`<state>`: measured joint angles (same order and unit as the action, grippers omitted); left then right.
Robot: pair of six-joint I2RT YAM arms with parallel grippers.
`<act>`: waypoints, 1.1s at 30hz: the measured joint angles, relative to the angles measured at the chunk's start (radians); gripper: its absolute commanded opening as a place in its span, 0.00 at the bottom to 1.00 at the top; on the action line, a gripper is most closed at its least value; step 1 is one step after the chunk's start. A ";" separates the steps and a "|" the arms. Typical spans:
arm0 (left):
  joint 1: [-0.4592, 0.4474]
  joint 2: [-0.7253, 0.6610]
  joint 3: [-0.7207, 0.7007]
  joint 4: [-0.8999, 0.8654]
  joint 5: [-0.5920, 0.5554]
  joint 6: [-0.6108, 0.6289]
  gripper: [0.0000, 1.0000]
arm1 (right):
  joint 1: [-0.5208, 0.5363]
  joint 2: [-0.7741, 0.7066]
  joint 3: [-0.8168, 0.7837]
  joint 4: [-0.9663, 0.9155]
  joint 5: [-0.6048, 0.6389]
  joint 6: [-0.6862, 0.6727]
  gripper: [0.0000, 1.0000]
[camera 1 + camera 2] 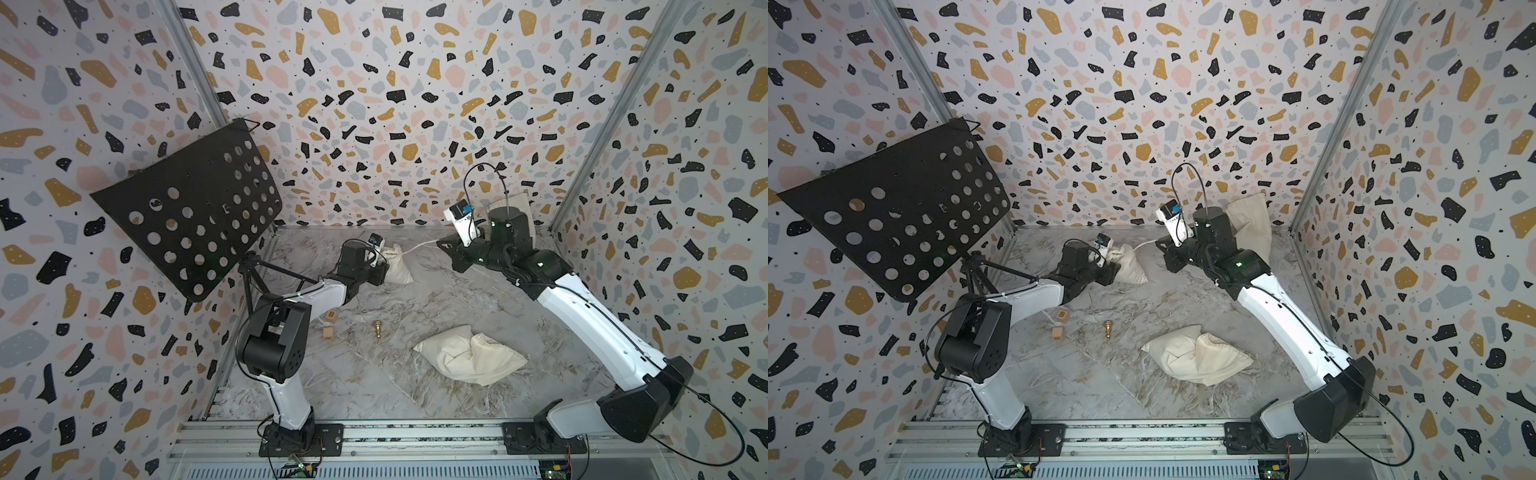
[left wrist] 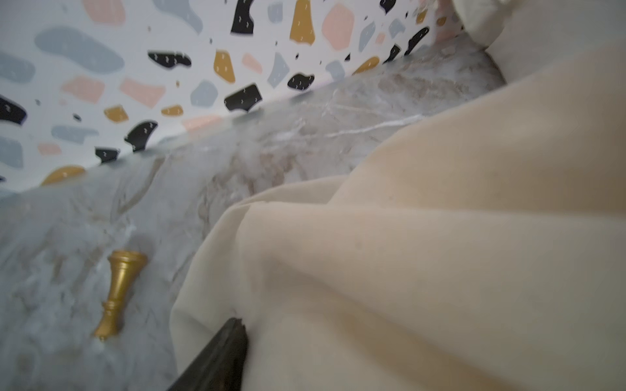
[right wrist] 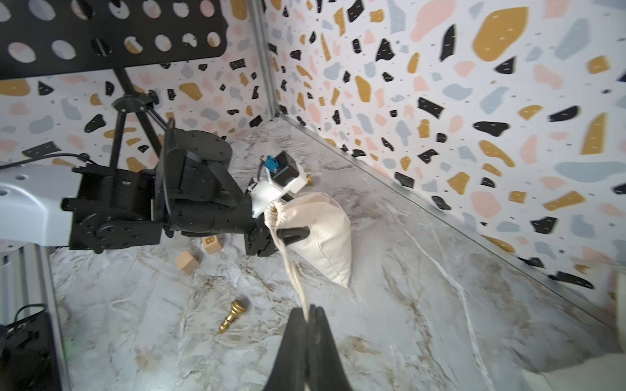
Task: Close the soil bag
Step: Frap the soil bag at the center of the board.
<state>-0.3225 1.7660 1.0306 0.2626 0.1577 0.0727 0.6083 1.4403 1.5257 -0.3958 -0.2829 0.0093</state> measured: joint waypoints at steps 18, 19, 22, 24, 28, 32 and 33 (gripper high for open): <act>-0.090 -0.688 -0.560 0.254 -0.144 0.083 0.97 | 0.152 0.097 0.099 0.005 -0.016 -0.009 0.00; -0.102 -0.695 -0.570 0.257 -0.150 0.095 0.95 | 0.156 0.099 0.099 0.005 -0.016 -0.010 0.00; -0.130 -0.695 -0.573 0.274 -0.159 0.131 0.89 | 0.162 0.105 0.098 0.004 -0.016 -0.010 0.00; -0.141 -0.690 -0.566 0.285 -0.159 0.156 0.83 | 0.162 0.106 0.099 0.004 -0.016 -0.010 0.00; -0.150 -0.664 -0.524 0.294 -0.157 0.195 0.64 | 0.163 0.106 0.099 0.003 -0.016 -0.011 0.00; -0.151 -0.653 -0.500 0.313 -0.155 0.215 0.40 | 0.163 0.106 0.099 0.002 -0.012 -0.018 0.00; -0.151 -0.651 -0.500 0.317 -0.154 0.218 0.34 | 0.163 0.106 0.098 0.001 -0.011 -0.021 0.00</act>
<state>-0.4736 1.1152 0.5304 0.5797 0.0040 0.2905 0.7708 1.5467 1.6241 -0.3946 -0.2939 -0.0113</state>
